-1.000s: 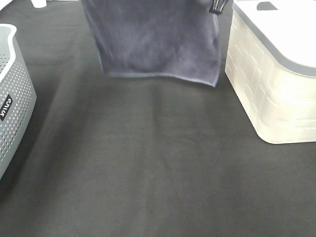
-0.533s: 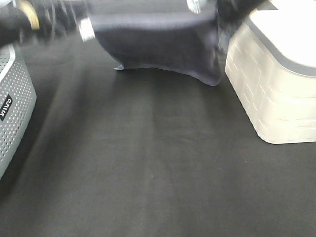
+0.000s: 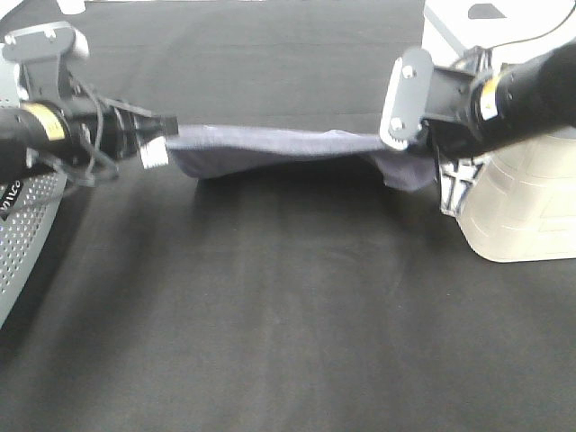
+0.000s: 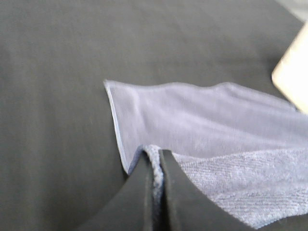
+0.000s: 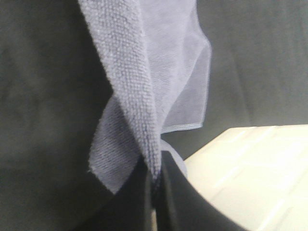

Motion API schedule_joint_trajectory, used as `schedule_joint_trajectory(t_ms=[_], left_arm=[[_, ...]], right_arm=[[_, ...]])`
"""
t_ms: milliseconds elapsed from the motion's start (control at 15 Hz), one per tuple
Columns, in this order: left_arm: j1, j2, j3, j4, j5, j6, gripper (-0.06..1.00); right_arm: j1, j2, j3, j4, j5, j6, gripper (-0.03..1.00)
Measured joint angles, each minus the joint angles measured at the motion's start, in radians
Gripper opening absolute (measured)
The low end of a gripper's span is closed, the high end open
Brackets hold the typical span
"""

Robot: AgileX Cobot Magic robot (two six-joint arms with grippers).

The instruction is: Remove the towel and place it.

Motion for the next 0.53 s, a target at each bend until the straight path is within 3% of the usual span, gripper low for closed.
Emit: schedule_joint_trajectory(t_ms=[267,533], left_arm=[[-0.035,0.000,0.065,-0.024,0.002,0.009,0.00],[-0.037,0.000,0.164,-0.182,0.002,0.053,0.00]], right_arm=[[0.068,-0.004,0.034,-0.065,0.015,-0.080,0.02],[0.095,-0.001,0.056,-0.101,-0.008,-0.084,0.02]])
